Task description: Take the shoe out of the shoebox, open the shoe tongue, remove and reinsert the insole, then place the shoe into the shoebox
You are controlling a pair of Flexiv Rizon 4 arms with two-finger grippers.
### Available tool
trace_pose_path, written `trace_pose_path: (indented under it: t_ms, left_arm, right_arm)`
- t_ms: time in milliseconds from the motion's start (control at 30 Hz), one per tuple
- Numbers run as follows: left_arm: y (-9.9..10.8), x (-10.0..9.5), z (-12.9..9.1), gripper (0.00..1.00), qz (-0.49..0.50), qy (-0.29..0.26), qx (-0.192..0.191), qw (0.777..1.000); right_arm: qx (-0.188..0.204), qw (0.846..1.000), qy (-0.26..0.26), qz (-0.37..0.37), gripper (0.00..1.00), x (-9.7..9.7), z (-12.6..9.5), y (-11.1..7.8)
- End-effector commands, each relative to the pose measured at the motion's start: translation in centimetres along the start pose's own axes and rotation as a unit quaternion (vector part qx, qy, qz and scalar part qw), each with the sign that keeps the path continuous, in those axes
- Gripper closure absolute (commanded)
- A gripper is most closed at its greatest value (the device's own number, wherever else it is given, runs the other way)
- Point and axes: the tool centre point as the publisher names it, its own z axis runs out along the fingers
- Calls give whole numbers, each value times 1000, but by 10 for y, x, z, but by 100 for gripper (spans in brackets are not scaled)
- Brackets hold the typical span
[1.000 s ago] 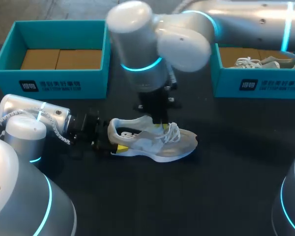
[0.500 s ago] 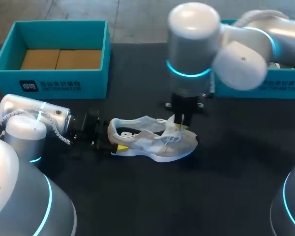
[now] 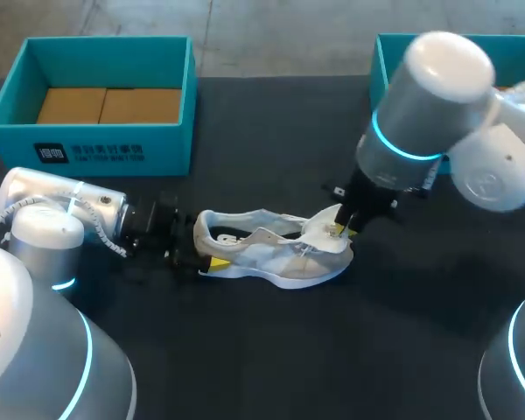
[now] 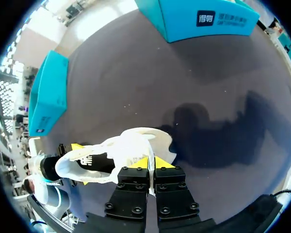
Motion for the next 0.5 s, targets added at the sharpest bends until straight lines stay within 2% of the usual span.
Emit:
trace_pose_path:
  t_ms: [33, 67, 133, 167, 233, 267, 500]
  left_arm:
    - [4, 0, -1, 100, 0, 0, -1, 1000]
    - [4, 0, -1, 100, 0, 0, -1, 1000]
    - [4, 0, -1, 100, 0, 0, -1, 1000]
    - [4, 0, -1, 100, 0, 0, -1, 1000]
    - [4, 0, -1, 100, 0, 0, -1, 1000]
    - [4, 0, -1, 100, 0, 0, -1, 1000]
    - [4, 0, -1, 100, 0, 0, -1, 1000]
  right_arm:
    - [5, 987, 159, -2, 96, -10, 5, 4]
    - [4, 985, 170, -8, 78, -10, 6, 5]
    - [7, 985, 170, -5, 57, -9, 8, 4]
    - [7, 985, 170, -5, 50, -7, 8, 4]
    - [4, 986, 166, -6, 4, -3, 3, 1]
    - [2, 987, 163, -7, 0, -1, 0, 0]
    - [-30, 994, 107, -22, 0, 29, -39, -19]
